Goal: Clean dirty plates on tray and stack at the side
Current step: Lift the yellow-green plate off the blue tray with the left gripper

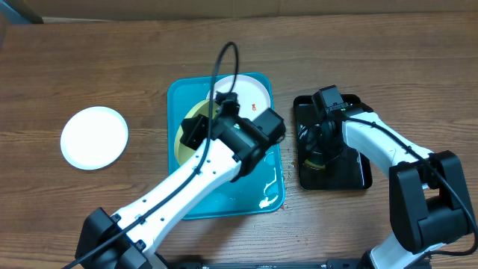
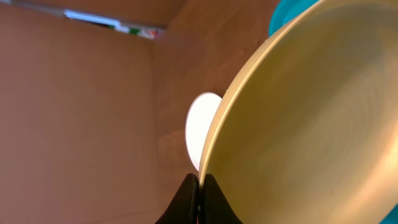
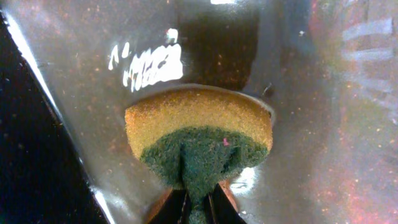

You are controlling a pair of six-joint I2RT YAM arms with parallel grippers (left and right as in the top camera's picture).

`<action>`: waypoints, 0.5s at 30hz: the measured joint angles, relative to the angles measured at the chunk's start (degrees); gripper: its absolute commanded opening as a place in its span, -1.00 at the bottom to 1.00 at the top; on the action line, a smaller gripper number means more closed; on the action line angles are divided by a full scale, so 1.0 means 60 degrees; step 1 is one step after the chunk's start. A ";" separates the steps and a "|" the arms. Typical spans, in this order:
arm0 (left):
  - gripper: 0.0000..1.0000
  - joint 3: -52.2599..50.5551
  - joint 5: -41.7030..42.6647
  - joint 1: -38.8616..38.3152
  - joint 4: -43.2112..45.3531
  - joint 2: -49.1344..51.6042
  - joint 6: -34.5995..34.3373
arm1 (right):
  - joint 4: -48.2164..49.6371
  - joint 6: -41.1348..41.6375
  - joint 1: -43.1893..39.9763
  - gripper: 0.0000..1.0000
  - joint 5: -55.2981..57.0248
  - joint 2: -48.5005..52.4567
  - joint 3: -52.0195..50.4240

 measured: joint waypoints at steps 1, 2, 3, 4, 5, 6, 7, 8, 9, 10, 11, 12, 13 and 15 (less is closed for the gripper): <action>-0.92 0.0087 -0.0109 -0.0127 -0.0076 0.0000 0.0004 | 0.0018 0.0007 0.0000 -0.86 0.0000 -0.0011 -0.0011; -0.92 0.0178 -0.0208 -0.0262 -0.0171 0.0000 0.0000 | 0.0018 0.0022 0.0000 -0.86 0.0000 -0.0018 -0.0022; -0.92 0.0233 -0.0284 -0.0350 -0.0233 0.0000 -0.0004 | 0.0018 0.0025 0.0000 -0.86 -0.0004 -0.0018 -0.0022; -0.92 0.0259 -0.0342 -0.0419 -0.0295 0.0000 -0.0004 | 0.0022 0.0033 0.0000 -0.86 -0.0004 -0.0018 -0.0022; -0.92 0.0262 -0.0372 -0.0433 -0.0342 0.0000 -0.0004 | 0.0025 0.0033 0.0000 -0.86 0.0000 -0.0018 -0.0022; -0.92 0.0262 -0.0390 -0.0433 -0.0382 0.0000 -0.0004 | 0.0029 0.0033 0.0000 -0.86 0.0000 -0.0018 -0.0022; -0.92 0.0262 -0.0441 -0.0433 -0.0404 0.0000 -0.0004 | 0.0044 0.0040 0.0000 -0.86 -0.0004 -0.0018 -0.0022; -0.92 0.0262 -0.0466 -0.0433 -0.0423 0.0000 -0.0004 | 0.0051 0.0051 0.0000 -0.86 0.0000 -0.0018 -0.0022; -0.92 0.0262 -0.0474 -0.0433 -0.0448 0.0000 -0.0004 | 0.0055 0.0058 0.0000 -0.86 -0.0004 -0.0018 -0.0026; -0.92 0.0262 -0.0499 -0.0433 -0.0466 0.0000 -0.0004 | 0.0062 0.0055 0.0000 -0.86 -0.0007 -0.0018 -0.0029; -0.92 0.0262 -0.0506 -0.0433 -0.0466 0.0000 -0.0004 | 0.0069 0.0058 0.0000 -0.86 -0.0004 -0.0018 -0.0029; -0.92 0.0262 -0.0506 -0.0433 -0.0466 0.0000 -0.0004 | 0.0076 0.0058 0.0000 -0.86 -0.0004 -0.0018 -0.0029; -0.92 0.0262 -0.0506 -0.0433 -0.0466 0.0000 -0.0004 | 0.0076 0.0055 0.0000 -0.86 -0.0004 -0.0018 -0.0029; -0.92 0.0262 -0.0510 -0.0433 -0.0466 0.0000 -0.0004 | 0.0084 0.0062 0.0000 -0.86 -0.0007 -0.0018 -0.0036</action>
